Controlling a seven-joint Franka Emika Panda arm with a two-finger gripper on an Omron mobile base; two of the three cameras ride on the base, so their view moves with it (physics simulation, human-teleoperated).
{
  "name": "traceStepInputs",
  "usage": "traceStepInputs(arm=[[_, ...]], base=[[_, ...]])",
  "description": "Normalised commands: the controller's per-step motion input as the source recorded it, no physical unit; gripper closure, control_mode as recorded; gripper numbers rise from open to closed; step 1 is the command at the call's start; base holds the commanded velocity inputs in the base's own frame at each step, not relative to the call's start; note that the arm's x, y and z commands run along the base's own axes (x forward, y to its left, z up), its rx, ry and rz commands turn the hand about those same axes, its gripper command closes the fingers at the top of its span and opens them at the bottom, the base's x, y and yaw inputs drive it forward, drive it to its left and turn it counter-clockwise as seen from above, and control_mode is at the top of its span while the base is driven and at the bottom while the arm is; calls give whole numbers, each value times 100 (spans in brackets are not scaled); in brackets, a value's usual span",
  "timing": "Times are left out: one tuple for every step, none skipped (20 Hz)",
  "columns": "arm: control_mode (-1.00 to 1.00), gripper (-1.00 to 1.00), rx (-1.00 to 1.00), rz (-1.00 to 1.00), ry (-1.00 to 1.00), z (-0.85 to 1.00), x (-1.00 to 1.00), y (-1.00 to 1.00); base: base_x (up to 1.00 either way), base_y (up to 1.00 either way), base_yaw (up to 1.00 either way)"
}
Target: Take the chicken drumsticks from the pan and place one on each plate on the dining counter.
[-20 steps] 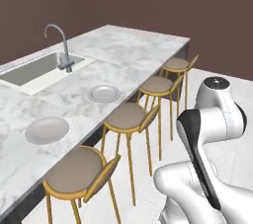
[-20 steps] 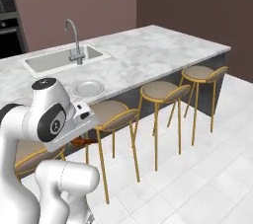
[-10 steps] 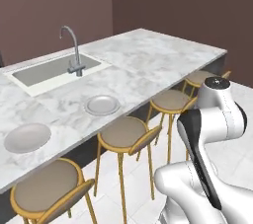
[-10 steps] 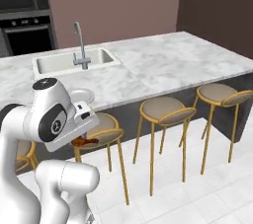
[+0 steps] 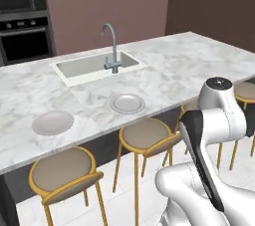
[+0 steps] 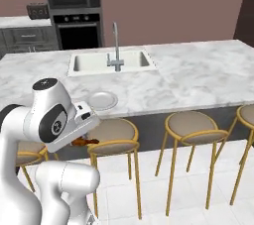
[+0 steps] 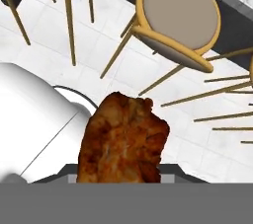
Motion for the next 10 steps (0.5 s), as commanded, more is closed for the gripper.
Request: traceStepInputs(arm=[[100,100,0,0,0,0,0,0],[100,100,0,0,0,0,0,0],[100,100,0,0,0,0,0,0],[100,100,0,0,0,0,0,0],[100,100,0,0,0,0,0,0],[100,100,0,0,0,0,0,0],[100,100,0,0,0,0,0,0],[100,100,0,0,0,0,0,0],[100,100,0,0,0,0,0,0],[100,100,0,0,0,0,0,0]], base=[[48,0,44],[51,0,44],[56,0,43],[64,-2,42],[71,-9,40],[79,-19,38],[82,-24,35],[81,-32,33],[77,-35,33],[71,-34,33]])
